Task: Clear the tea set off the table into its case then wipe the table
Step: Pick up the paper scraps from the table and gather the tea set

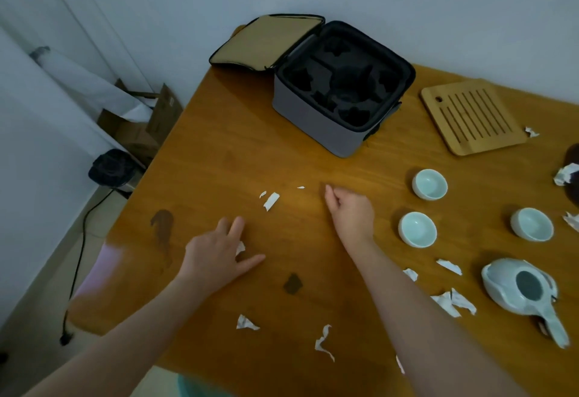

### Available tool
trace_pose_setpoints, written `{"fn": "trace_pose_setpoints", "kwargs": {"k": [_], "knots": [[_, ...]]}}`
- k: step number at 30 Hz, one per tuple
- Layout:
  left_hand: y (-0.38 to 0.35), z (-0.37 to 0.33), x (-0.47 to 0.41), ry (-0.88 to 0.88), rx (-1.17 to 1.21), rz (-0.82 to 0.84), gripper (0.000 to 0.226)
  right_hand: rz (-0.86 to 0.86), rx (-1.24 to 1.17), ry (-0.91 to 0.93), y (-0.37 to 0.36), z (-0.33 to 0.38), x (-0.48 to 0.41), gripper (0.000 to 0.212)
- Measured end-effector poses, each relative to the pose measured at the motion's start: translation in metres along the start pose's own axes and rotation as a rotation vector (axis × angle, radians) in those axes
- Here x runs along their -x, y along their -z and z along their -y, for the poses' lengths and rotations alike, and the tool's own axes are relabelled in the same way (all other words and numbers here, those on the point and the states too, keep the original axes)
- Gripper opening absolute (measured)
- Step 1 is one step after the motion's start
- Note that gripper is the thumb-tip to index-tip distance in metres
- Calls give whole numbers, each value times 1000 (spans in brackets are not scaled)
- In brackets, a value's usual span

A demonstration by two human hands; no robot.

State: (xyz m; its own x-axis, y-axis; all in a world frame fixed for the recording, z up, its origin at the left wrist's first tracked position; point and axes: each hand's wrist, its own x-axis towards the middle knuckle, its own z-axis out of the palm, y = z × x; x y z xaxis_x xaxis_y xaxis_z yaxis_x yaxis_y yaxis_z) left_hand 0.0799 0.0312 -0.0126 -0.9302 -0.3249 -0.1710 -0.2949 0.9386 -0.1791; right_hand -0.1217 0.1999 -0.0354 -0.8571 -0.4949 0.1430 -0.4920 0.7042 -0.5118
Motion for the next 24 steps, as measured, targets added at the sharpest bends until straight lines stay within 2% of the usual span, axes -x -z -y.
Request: {"fn": "trace_pose_setpoints", "kwargs": {"k": [3, 7, 11, 13, 18, 24], "knots": [[-7, -5, 1, -25, -36, -48, 68, -37, -214, -115, 18, 5, 15, 48], [-8, -7, -12, -72, -26, -25, 36, -19, -287, -156, 34, 8, 51, 52], [0, -9, -28, -80, -12, 51, 41, 11, -171, -77, 42, -1, 80, 54], [7, -12, -37, -64, 21, 30, 41, 14, -117, -35, 47, -7, 88, 49], [18, -17, -62, 180, 318, -73, 38, -7, -70, -43, 63, -14, 94, 49], [24, -28, -85, 165, 139, 35, 51, -55, 41, -128, 77, -29, 103, 51]]}}
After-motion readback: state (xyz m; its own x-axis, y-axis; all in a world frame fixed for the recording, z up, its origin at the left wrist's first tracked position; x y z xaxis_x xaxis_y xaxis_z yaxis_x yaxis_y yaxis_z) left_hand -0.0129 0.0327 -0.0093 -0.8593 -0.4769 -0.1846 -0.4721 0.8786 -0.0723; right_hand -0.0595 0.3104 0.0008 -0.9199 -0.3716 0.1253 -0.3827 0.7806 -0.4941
